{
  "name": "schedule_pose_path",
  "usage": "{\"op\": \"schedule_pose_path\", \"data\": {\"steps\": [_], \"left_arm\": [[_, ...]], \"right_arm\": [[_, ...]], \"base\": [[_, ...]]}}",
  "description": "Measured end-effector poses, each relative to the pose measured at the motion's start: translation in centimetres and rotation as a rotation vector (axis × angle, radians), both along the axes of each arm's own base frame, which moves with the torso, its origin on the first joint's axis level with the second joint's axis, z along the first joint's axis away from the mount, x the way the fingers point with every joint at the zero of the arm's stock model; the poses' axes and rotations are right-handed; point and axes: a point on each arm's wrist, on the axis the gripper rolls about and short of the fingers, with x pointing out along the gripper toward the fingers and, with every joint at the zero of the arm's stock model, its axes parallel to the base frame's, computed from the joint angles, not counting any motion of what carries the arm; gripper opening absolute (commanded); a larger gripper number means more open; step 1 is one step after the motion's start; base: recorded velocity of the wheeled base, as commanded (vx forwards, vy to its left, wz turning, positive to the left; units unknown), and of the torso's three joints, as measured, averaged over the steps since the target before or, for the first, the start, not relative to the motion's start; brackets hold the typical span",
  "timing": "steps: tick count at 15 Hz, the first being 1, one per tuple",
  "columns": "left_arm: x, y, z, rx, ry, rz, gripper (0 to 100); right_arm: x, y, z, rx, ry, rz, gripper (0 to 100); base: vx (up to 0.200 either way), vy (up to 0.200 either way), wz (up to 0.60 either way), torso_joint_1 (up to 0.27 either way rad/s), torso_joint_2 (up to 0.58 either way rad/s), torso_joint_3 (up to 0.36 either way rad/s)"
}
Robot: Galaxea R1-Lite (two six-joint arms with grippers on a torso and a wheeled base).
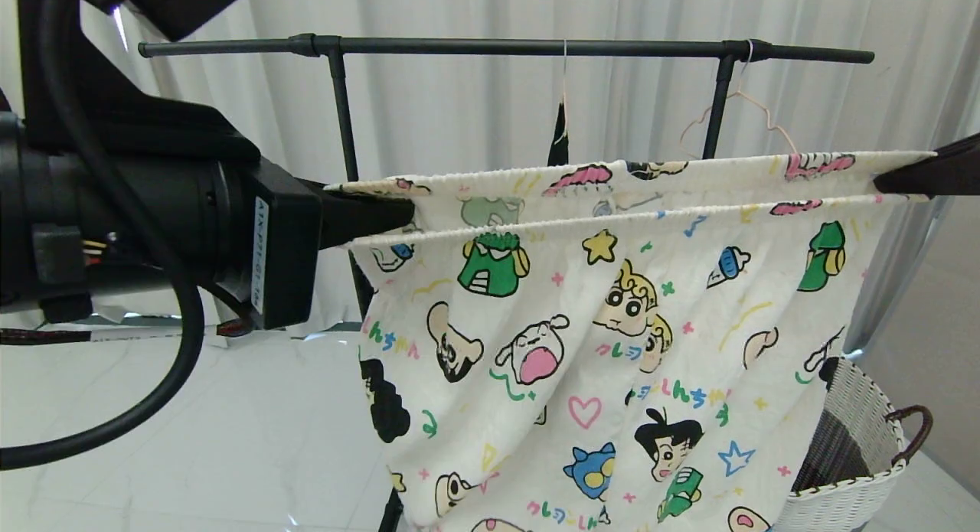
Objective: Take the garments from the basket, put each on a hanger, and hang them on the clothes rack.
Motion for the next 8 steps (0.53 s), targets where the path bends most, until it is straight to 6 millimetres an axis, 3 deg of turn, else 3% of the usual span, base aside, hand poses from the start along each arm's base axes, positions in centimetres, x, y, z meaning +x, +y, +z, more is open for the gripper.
{"op": "schedule_pose_path", "data": {"steps": [5, 8], "left_arm": [[2.0, -1.7, 1.4, -0.027, -0.142, -0.016, 0], [3.0, -3.0, 1.3, -0.014, -0.141, -0.036, 0]], "right_arm": [[-3.7, -2.2, -0.6, -0.074, 0.115, 0.161, 0], [-6.0, -1.9, -0.8, -0.05, 0.153, 0.312, 0]], "base": [[0.0, 0.0, 0.0, 0.0, 0.0, 0.0], [0.0, 0.0, 0.0, 0.0, 0.0, 0.0]]}}
